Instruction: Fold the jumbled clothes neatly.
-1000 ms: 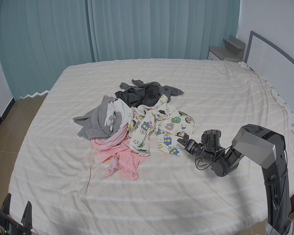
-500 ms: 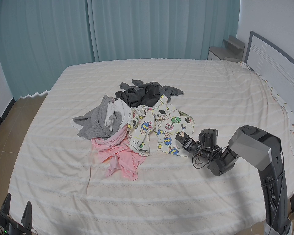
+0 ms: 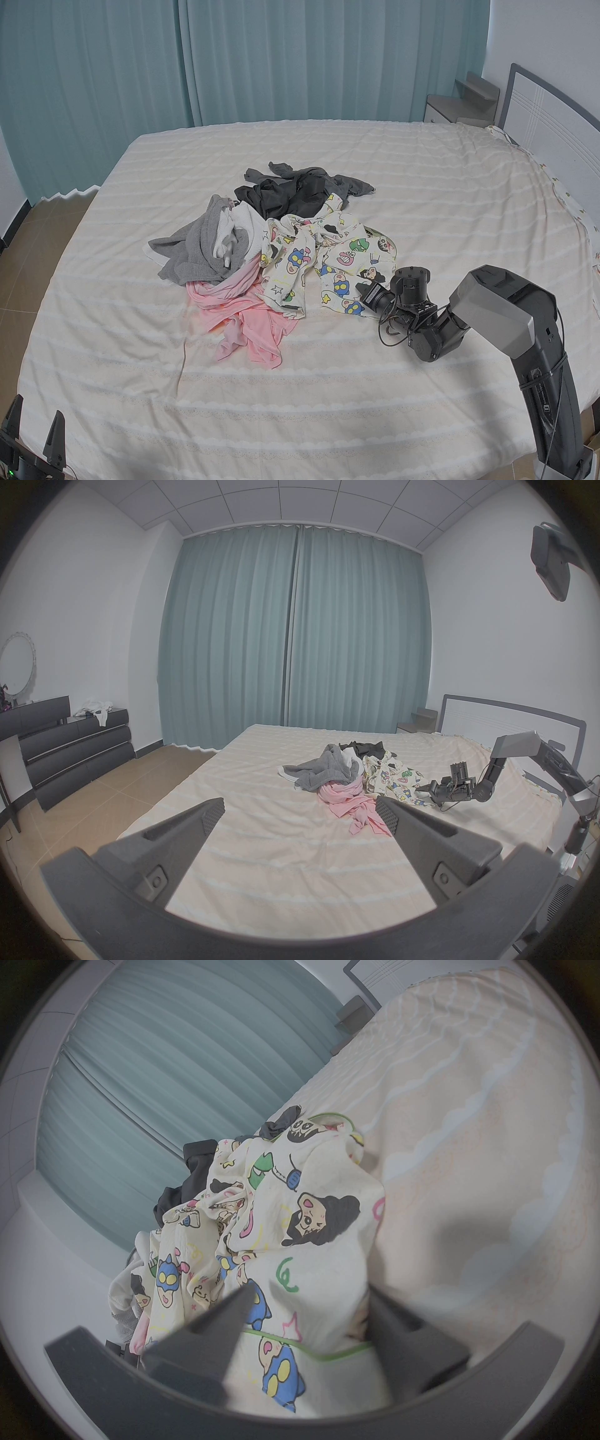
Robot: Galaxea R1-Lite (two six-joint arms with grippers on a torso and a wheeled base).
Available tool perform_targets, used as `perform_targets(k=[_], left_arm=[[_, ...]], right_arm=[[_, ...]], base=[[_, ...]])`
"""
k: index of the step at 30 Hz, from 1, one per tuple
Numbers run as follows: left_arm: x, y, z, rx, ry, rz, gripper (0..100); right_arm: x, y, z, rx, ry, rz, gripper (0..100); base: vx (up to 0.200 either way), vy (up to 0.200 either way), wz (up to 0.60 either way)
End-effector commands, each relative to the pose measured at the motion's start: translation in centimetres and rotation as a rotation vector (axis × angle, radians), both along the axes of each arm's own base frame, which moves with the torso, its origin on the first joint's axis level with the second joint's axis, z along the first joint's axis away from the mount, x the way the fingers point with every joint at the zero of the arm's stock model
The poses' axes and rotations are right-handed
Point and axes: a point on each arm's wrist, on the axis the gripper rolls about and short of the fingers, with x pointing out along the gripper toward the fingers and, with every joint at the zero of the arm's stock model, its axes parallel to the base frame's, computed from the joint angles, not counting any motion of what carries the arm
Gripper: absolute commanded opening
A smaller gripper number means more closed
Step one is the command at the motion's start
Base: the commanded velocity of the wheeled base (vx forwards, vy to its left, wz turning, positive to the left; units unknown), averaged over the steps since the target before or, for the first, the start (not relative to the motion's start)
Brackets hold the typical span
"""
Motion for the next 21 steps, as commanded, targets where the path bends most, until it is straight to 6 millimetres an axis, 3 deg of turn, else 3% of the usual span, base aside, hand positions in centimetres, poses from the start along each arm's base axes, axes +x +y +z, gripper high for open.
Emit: perform_targets(k=[1, 7, 14, 17, 21], left_arm=[[0.0, 0.0, -0.5, 0.000, 0.005, 0.000, 100], [0.0, 0.0, -0.5, 0.000, 0.005, 0.000, 100], [0.0, 0.0, -0.5, 0.000, 0.004, 0.000, 100], [0.0, 0.0, -0.5, 0.000, 0.004, 0.000, 100], [0.0, 0.0, -0.5, 0.000, 0.005, 0.000, 100]], right_arm=[[-0.4, -0.2, 0.2, -0.006, 0.001, -0.001, 0], [-2.2, -0.9, 0.4, -0.048, 0.010, 0.012, 0], [-4.3, -1.7, 3.6, -0.048, 0.002, 0.018, 0], [-6.2, -2.5, 5.7, -0.036, 0.002, 0.019, 0], [-9.0, -3.4, 7.0, -0.023, -0.013, 0.027, 0]], base=[[0.000, 0.000, 0.00], [0.000, 0.000, 0.00], [0.000, 0.000, 0.00], [0.000, 0.000, 0.00], [0.000, 0.000, 0.00]])
